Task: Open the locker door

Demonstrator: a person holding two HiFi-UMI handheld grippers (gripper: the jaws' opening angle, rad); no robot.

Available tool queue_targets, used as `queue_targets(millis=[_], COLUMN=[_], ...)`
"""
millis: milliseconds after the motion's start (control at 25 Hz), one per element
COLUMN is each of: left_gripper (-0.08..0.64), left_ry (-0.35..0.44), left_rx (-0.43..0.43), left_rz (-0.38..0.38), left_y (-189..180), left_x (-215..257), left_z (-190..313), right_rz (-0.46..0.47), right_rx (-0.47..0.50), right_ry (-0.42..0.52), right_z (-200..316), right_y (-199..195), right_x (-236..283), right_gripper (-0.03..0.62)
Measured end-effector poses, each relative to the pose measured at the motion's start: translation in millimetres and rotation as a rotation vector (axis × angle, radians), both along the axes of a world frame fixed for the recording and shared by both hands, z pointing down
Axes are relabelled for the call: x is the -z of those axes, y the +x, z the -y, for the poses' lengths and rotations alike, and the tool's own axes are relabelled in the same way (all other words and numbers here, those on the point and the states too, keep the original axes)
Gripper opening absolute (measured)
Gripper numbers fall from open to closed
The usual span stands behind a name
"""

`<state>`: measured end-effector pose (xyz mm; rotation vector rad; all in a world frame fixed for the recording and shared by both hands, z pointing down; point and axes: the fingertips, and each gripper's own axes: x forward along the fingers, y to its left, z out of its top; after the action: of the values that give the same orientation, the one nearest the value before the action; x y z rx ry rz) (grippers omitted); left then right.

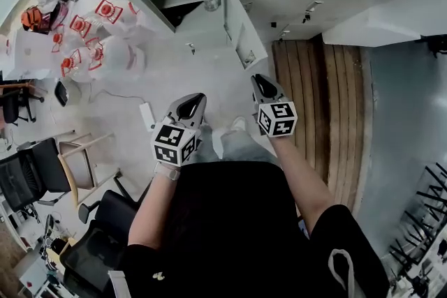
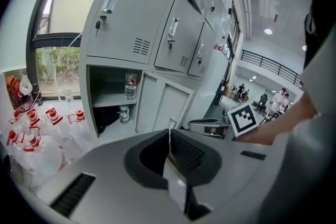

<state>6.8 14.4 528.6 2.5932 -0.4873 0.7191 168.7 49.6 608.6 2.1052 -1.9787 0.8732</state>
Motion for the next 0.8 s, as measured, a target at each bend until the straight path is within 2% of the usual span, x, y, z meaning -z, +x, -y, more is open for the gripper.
queue_targets(millis=[160, 800], left_gripper=[0.025, 0.025], left_ry=[0.011, 0.118], left_rx=[-0.078, -0.206], left_rz=[-0.030, -0.247], left_y=[8, 13], left_x=[21, 151], left_z=[-5, 16], right_rz=[-0.001, -0.081], right_rx=[-0.032, -0.055], right_ry=[0.033, 0.206], right_z=[-8, -18], right_y=[-2, -37], right_x=[45, 207], right_gripper=[0.061, 0.061])
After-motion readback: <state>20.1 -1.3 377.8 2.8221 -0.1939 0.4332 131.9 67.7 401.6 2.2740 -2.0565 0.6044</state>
